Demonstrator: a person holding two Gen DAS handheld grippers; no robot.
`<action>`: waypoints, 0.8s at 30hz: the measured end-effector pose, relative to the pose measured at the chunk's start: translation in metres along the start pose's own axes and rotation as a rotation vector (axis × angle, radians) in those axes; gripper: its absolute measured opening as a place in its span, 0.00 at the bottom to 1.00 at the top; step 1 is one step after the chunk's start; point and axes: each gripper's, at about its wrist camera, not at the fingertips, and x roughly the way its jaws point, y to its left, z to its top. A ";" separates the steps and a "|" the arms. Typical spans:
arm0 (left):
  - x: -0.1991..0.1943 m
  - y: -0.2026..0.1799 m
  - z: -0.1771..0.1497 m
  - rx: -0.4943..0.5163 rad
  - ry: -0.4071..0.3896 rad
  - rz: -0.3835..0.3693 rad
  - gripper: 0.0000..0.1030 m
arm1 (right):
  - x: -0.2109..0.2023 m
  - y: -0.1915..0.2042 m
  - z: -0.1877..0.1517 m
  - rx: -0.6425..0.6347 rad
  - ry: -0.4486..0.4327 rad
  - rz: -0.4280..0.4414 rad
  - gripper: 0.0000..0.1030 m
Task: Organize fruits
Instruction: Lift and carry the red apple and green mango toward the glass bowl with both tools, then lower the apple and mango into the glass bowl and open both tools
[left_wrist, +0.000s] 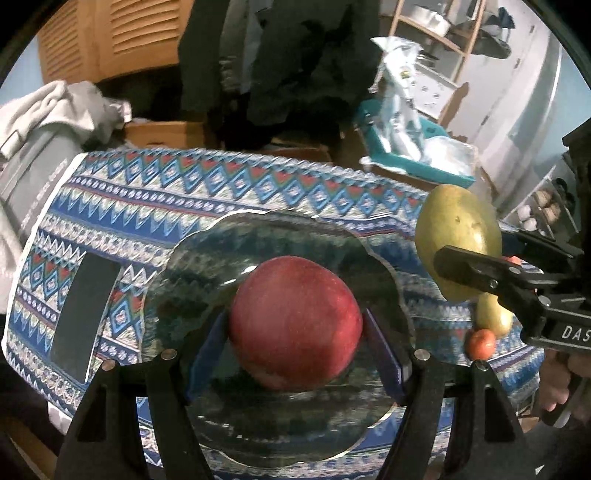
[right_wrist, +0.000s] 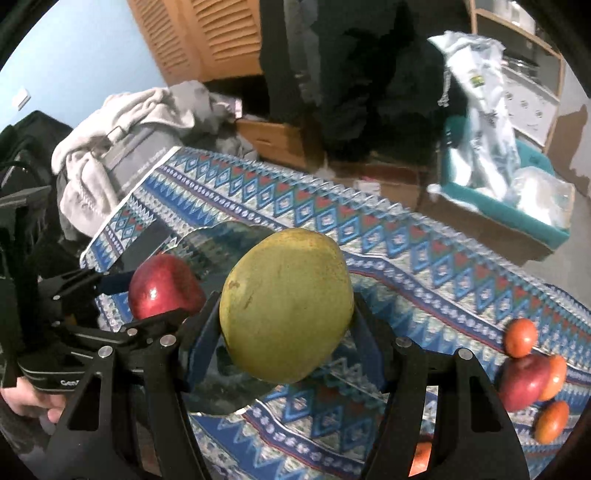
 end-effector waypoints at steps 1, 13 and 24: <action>0.003 0.005 -0.001 -0.011 0.009 0.003 0.73 | 0.005 0.001 0.000 0.001 0.010 0.007 0.64; 0.031 0.031 -0.016 -0.047 0.077 0.043 0.73 | 0.054 0.015 -0.008 -0.031 0.120 0.034 0.64; 0.053 0.045 -0.028 -0.079 0.145 0.052 0.73 | 0.083 0.021 -0.017 -0.054 0.197 0.017 0.65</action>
